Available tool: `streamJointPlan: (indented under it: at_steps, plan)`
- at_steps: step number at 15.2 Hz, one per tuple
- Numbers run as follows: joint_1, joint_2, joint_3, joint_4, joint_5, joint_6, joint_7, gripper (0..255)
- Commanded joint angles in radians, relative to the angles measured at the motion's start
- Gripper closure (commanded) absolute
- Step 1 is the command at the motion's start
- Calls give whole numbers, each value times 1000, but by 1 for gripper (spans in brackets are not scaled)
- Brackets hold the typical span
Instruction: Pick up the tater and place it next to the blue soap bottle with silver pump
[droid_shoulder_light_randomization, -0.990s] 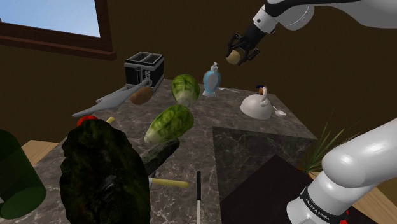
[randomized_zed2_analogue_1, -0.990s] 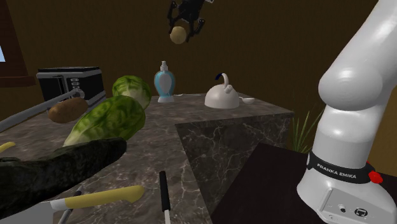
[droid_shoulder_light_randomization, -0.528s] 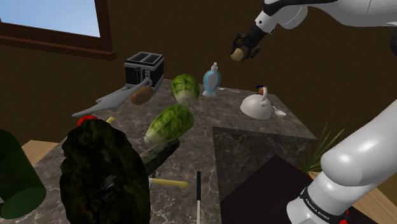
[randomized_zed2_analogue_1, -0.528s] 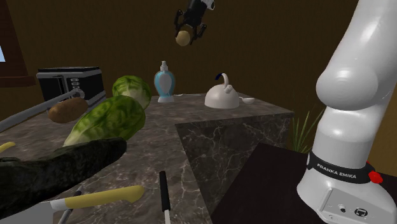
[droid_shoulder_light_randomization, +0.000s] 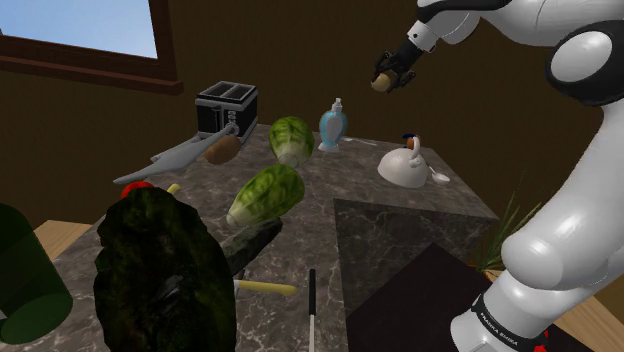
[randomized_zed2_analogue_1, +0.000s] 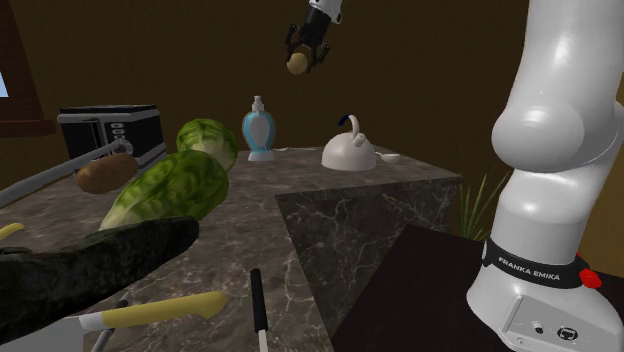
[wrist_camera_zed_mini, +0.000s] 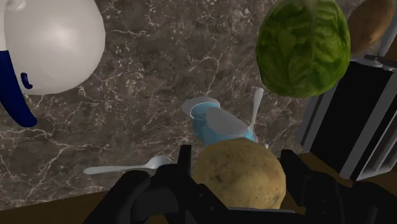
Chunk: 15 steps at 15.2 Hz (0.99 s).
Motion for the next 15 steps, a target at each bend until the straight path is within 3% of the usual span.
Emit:
streamJointPlan:
  at_steps: [1,5,8,15]
  plan:
    - [-19,84,-13,112,9,-38,-22,255]
    - [-66,253,-29,355,29,-129,-53,255]
    - [-107,412,-33,601,41,-224,-56,255]
    - [-98,359,-32,424,47,-107,-99,255]
